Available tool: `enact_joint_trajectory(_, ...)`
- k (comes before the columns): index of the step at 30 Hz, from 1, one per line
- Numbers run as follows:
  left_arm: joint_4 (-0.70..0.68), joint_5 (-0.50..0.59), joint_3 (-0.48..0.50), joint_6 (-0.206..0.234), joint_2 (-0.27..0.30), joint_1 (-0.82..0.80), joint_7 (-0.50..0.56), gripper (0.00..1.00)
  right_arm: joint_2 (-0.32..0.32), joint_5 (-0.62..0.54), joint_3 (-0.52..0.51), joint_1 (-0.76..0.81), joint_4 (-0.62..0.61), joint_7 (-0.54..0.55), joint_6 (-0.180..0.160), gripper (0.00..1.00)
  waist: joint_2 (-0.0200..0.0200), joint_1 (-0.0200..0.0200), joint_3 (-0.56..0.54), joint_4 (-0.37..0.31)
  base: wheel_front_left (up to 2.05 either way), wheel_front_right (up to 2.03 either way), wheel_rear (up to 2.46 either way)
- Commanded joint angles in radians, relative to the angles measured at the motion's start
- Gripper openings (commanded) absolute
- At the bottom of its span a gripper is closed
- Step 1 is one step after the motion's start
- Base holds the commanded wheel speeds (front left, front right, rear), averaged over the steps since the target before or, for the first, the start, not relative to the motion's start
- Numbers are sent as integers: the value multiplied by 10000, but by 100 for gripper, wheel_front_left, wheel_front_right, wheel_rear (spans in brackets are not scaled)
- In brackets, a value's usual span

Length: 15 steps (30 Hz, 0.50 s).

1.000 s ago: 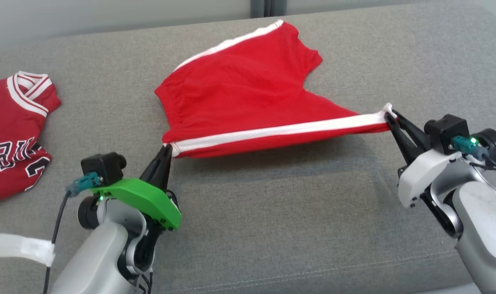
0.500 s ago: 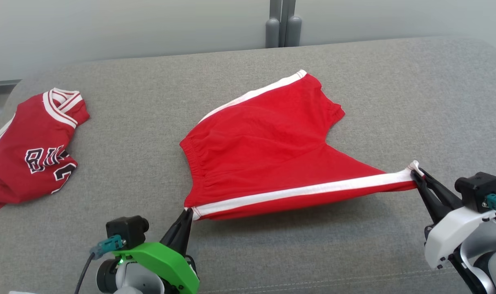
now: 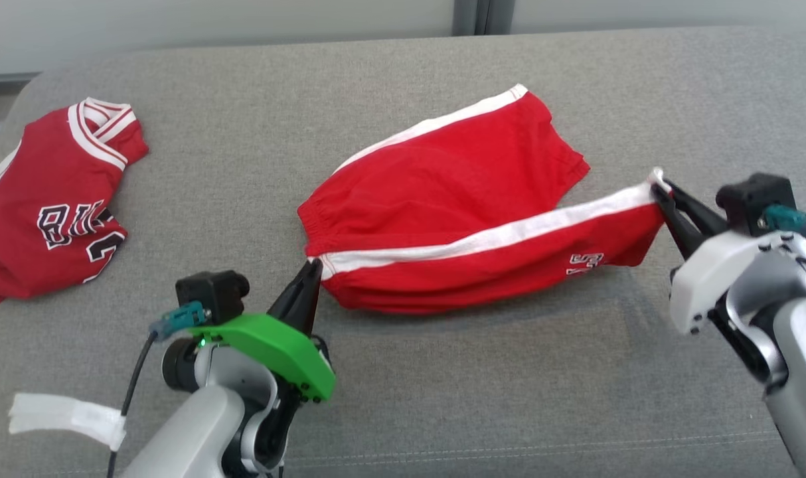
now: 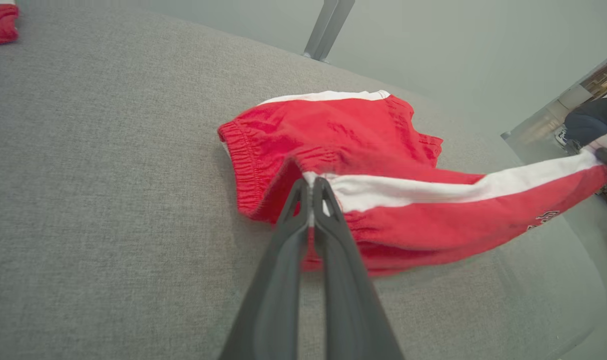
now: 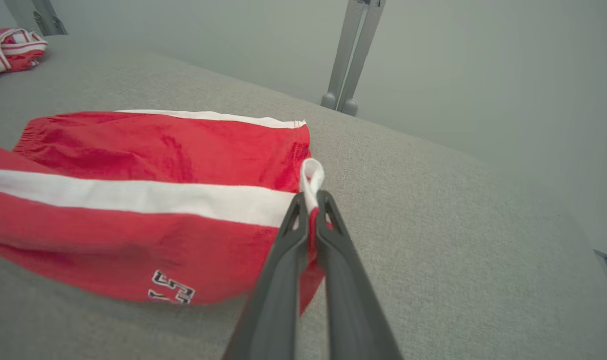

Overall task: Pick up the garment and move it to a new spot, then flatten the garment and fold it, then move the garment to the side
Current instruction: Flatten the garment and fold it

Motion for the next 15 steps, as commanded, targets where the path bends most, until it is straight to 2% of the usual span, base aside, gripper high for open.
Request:
enact_joint_trajectory(1, 119, 94, 52, -70, -70, -369, 23, 0, -71, 110, 122, -493, 250, 29, -17, 0, 0, 1, 402, 244, 0, 0, 0)
enact_joint_trajectory(3, 509, 75, 47, -200, -347, -1013, 83, 0, -271, 248, 557, -1686, 1069, 118, -17, 0, 0, 1, 704, 431, 0, 0, 0)
enact_joint_trajectory(9, 1300, 5, 38, -445, -964, -2137, 122, 0, -710, 310, 1225, -3761, 2624, 50, -17, 0, 0, 1, 1190, 774, 0, 0, 0)
enact_joint_trajectory(15, 2193, 29, 122, -630, -1452, -3145, -38, 0, -731, 420, 1720, -5479, 4070, -178, -17, 0, 0, 1, 1624, 970, 0, 0, 0)
